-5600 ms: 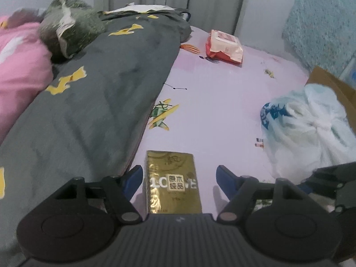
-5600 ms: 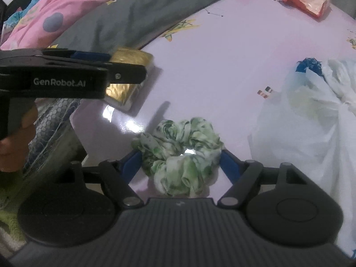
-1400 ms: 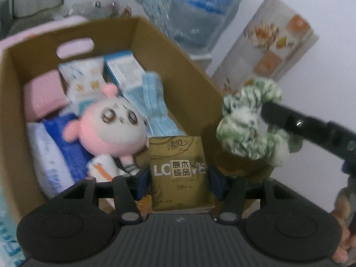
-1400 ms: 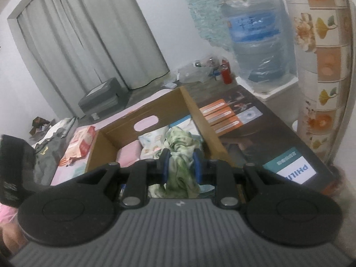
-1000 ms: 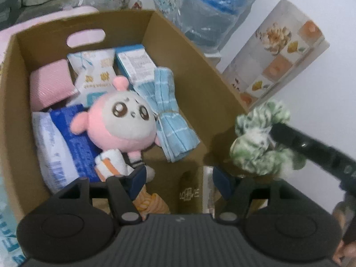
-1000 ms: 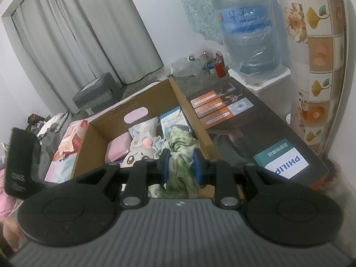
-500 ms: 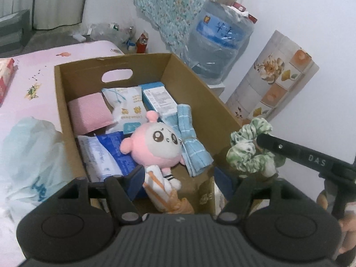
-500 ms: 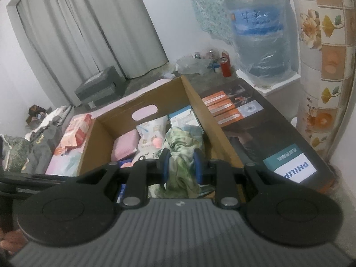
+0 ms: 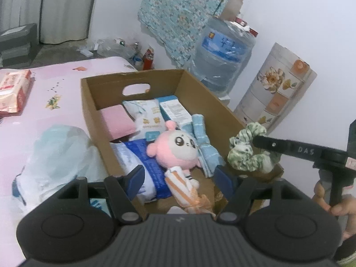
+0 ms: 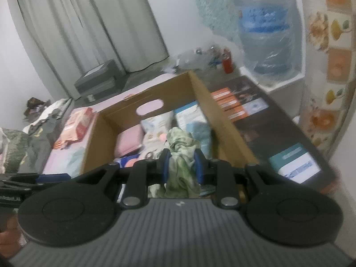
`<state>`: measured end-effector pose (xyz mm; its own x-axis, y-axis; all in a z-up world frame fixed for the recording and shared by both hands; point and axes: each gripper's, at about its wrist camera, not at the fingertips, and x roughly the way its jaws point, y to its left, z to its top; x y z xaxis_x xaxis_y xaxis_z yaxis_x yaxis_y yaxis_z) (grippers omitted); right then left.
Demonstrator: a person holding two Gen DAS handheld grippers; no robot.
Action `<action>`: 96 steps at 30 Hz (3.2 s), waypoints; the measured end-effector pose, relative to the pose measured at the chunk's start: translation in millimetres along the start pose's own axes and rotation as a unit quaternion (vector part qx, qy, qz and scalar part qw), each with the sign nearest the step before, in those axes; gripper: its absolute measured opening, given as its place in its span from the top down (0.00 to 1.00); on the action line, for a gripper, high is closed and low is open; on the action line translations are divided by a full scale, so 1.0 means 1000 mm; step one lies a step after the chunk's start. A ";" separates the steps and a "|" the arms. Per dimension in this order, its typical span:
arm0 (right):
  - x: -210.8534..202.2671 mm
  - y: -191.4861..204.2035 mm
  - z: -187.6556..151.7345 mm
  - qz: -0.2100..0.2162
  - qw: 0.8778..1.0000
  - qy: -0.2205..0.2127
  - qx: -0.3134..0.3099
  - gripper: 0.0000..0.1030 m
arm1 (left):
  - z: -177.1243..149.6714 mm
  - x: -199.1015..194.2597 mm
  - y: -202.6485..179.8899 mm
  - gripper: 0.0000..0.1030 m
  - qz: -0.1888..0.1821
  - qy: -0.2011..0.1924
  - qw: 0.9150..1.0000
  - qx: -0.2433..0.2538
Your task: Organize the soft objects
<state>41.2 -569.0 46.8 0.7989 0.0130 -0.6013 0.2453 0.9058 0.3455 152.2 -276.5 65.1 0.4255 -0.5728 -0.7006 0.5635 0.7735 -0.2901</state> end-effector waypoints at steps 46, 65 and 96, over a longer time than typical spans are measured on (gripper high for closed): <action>-0.032 0.065 -0.027 0.024 0.999 0.027 0.008 0.03 | -0.062 -0.075 0.013 0.01 0.073 -0.064 0.992 0.082; -0.079 0.110 -0.127 -0.069 0.997 -0.033 -0.030 0.01 | -0.135 -0.130 0.033 0.00 0.170 -0.089 0.981 0.032; -0.058 0.156 -0.140 -0.051 0.994 0.051 -0.084 0.01 | -0.145 -0.110 0.042 0.01 0.186 -0.037 0.981 -0.044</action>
<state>-43.4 -368.6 34.6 0.7129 -0.0481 -0.6996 0.2208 0.9623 0.1588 26.5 -141.2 35.6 0.6428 -0.2621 -0.7198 0.2980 0.9512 -0.0802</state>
